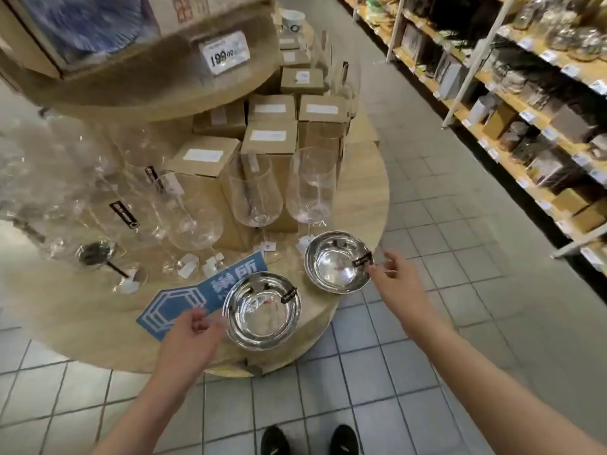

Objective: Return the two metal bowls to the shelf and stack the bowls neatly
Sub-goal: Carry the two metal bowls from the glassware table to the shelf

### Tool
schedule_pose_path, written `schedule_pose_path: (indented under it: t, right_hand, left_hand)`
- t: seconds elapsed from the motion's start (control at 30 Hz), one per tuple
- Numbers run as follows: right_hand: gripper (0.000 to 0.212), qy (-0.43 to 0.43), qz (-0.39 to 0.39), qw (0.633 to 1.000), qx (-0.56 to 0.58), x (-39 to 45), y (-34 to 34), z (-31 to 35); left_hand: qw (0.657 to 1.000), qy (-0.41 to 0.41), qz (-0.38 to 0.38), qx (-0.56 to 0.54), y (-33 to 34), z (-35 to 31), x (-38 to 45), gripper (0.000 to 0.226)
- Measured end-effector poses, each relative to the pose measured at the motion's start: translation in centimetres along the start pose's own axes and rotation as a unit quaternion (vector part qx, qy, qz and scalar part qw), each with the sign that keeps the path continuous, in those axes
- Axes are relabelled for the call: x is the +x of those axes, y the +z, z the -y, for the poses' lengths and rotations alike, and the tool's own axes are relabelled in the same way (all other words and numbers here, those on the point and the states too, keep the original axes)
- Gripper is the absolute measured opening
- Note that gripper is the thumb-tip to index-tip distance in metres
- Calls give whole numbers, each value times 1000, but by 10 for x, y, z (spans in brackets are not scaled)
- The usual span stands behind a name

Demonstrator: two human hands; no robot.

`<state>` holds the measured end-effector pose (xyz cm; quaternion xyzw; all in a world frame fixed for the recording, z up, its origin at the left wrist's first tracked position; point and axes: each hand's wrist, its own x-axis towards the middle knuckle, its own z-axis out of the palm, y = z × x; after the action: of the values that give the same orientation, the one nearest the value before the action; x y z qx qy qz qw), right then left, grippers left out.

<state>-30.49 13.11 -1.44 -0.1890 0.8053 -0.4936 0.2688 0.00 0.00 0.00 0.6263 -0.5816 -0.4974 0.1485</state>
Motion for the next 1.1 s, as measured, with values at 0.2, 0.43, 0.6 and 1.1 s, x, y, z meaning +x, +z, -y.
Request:
schedule_pose_path:
  t: [0.2,0.43,0.6,1.1]
  right_hand:
    - [42,23,-20,1000,-10,46,16,-9]
    - [22,55,19,996,-68,62,24,-7]
    - [16,115,37,992,-39,64,21,-10]
    - [27,184,189,963,56,53,-9,-13]
  left_hand:
    - [1000,-12,12,10,24,18,21,21]
    - [994,-43,90,-44,36,26,24,23]
    - [994,-72,49,-71,37,25,27,31]
    - [987,-100,15,-127,53,7,-1,36]
